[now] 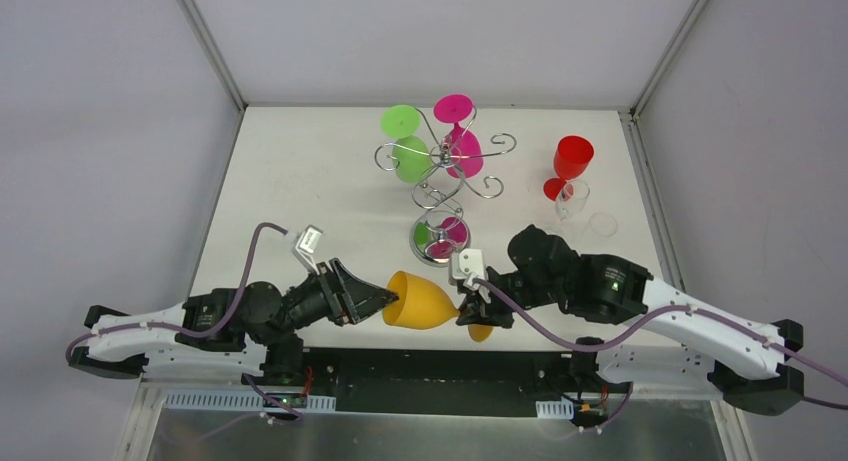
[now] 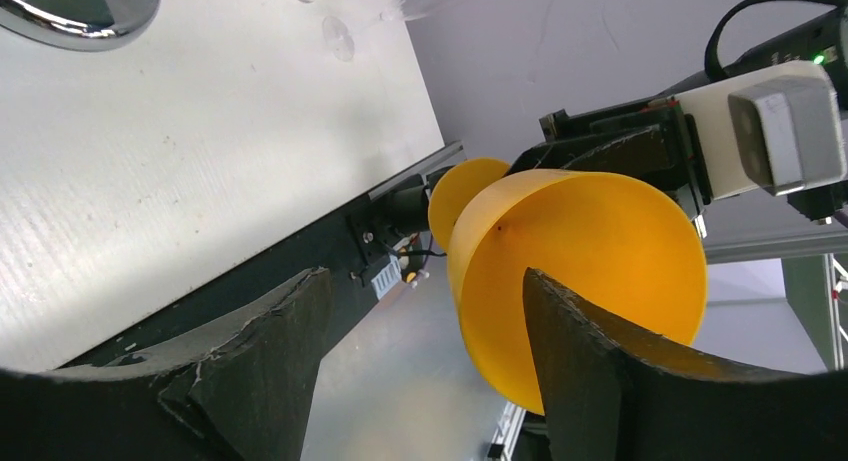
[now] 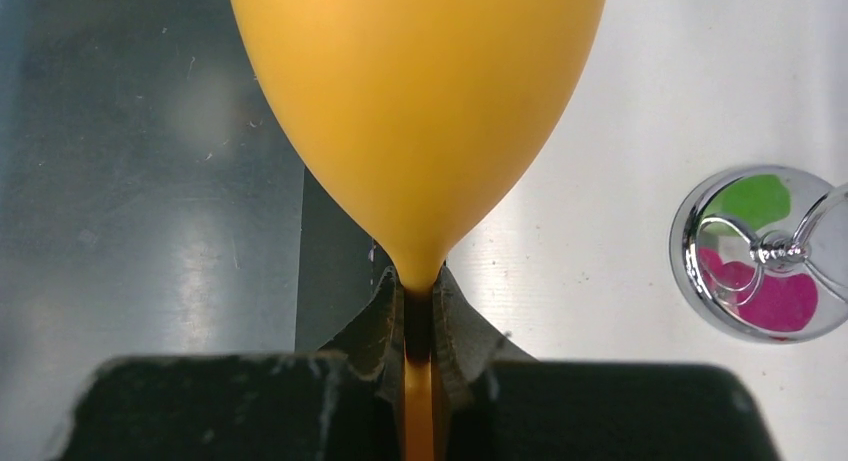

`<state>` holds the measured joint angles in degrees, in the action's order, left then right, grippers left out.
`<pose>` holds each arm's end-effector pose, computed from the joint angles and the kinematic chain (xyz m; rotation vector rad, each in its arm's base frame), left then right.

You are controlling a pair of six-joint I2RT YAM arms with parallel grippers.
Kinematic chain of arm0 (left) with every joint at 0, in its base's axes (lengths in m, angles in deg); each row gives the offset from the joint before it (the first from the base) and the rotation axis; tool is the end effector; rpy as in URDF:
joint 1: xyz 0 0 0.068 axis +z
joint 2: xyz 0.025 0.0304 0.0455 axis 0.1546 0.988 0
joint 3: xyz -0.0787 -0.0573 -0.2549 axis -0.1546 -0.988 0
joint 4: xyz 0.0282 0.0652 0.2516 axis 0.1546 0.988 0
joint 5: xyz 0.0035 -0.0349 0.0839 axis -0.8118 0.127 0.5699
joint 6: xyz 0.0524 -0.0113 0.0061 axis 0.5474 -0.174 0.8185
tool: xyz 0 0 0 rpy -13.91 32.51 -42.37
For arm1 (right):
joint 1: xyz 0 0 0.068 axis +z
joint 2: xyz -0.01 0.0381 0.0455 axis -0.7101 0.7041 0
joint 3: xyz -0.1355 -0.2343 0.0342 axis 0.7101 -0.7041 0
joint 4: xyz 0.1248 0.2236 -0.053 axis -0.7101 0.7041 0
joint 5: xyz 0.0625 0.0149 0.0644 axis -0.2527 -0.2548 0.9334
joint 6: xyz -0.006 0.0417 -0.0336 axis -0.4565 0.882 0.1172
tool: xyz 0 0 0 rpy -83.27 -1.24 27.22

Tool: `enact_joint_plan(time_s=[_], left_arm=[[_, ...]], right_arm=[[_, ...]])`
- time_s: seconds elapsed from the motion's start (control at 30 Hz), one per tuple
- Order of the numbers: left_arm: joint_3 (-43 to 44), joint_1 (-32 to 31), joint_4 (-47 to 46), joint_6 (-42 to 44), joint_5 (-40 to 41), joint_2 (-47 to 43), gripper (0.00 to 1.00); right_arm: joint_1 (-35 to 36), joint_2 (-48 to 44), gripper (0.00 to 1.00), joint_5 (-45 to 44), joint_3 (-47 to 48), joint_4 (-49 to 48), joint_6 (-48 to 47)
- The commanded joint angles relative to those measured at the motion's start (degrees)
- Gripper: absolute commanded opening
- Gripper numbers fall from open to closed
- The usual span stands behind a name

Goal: Take the wine glass off the wine glass rack
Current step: Place the wine glass at the center of the board.

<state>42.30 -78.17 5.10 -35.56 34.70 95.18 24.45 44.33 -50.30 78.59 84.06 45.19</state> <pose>0.0222 -0.0875 0.3378 -0.0767 1.8680 -1.5487 0.0522 0.1774 0.3643 -1.7374 1.2604 0.8298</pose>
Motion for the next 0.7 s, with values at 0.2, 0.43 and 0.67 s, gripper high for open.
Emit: enact_joint_plan(time_s=[0.2, 0.43, 0.67], left_arm=[[0.2, -0.6, -3.3, -0.9, -2.8, 2.1, 0.55], [-0.3, -0.6, -3.2, -0.9, -2.6, 1.2, 0.38], [-0.2, -0.5, -3.2, -0.6, -2.4, 1.6, 0.21]], right_arm=[[0.9, 3.5, 0.0, 0.7, 5.2, -1.4, -3.6], [1.4, 3.7, 0.0, -0.7, 5.5, -0.4, -3.9], [1.6, 3.9, 0.0, -2.3, 5.3, 0.3, -3.9]])
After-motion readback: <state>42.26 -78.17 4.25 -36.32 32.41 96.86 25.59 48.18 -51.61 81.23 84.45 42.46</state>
